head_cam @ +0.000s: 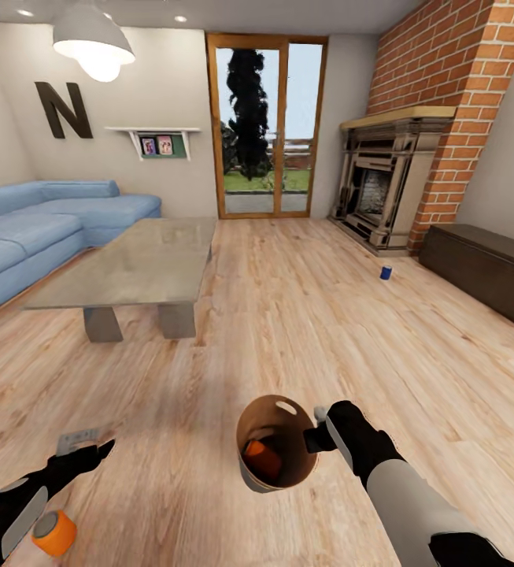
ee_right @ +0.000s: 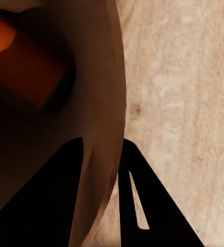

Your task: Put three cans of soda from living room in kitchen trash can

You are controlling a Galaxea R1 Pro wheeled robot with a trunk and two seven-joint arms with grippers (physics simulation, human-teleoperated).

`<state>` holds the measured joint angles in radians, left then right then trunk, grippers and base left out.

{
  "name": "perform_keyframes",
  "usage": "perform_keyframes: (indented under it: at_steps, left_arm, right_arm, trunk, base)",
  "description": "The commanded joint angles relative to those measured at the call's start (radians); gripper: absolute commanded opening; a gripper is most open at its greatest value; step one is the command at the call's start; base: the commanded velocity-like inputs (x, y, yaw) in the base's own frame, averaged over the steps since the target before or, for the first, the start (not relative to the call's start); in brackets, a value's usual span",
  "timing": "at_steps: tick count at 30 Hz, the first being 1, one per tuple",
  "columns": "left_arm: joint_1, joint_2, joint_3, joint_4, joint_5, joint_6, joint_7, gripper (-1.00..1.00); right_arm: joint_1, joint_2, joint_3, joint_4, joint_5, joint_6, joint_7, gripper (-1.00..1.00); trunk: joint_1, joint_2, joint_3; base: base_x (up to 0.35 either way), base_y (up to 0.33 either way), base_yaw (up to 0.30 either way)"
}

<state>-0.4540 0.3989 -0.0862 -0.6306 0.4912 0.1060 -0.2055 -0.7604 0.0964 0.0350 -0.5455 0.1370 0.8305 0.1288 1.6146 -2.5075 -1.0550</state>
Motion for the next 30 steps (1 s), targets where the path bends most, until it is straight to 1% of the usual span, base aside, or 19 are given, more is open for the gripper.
perform_keyframes:
  at_steps: [1, 12, 18, 23, 30]
  left_arm:
    - [0.000, 0.000, 0.000, 0.000, -0.001, 0.000, 0.000, 1.00]
    - [0.000, 0.000, -0.001, 0.000, -0.005, -0.003, 0.000, 1.00]
    - [0.000, 0.000, -0.003, 0.000, -0.006, -0.025, 0.002, 1.00]
    - [0.000, 0.000, -0.006, 0.001, -0.006, -0.035, 0.003, 1.00]
    - [0.000, -0.001, -0.008, 0.004, -0.008, -0.039, 0.005, 1.00]
  right_arm:
    - [0.000, 0.000, -0.001, -0.001, -0.025, 0.001, 0.003, -1.00]
    - [0.000, 0.000, -0.001, -0.001, -0.024, 0.002, 0.002, -1.00]
    - [0.000, 0.000, -0.001, -0.001, -0.024, 0.002, 0.002, -1.00]
    - [0.000, 0.000, -0.001, -0.001, -0.025, 0.002, 0.002, -1.00]
    - [0.000, 0.000, 0.000, -0.001, -0.024, 0.002, 0.002, -1.00]
  trunk:
    - [0.000, 0.000, 0.000]
    - [0.000, 0.000, 0.000]
    - [0.000, 0.000, 0.000]
    - [0.000, 0.000, 0.000]
    - [0.000, 0.000, 0.000]
  base:
    - [-0.126, 0.274, 0.185]
    - [-0.109, 0.271, 0.239]
    - [-0.013, 0.110, 0.140]
    - [0.117, 0.023, 0.030]
    - [0.277, 0.005, 0.006]
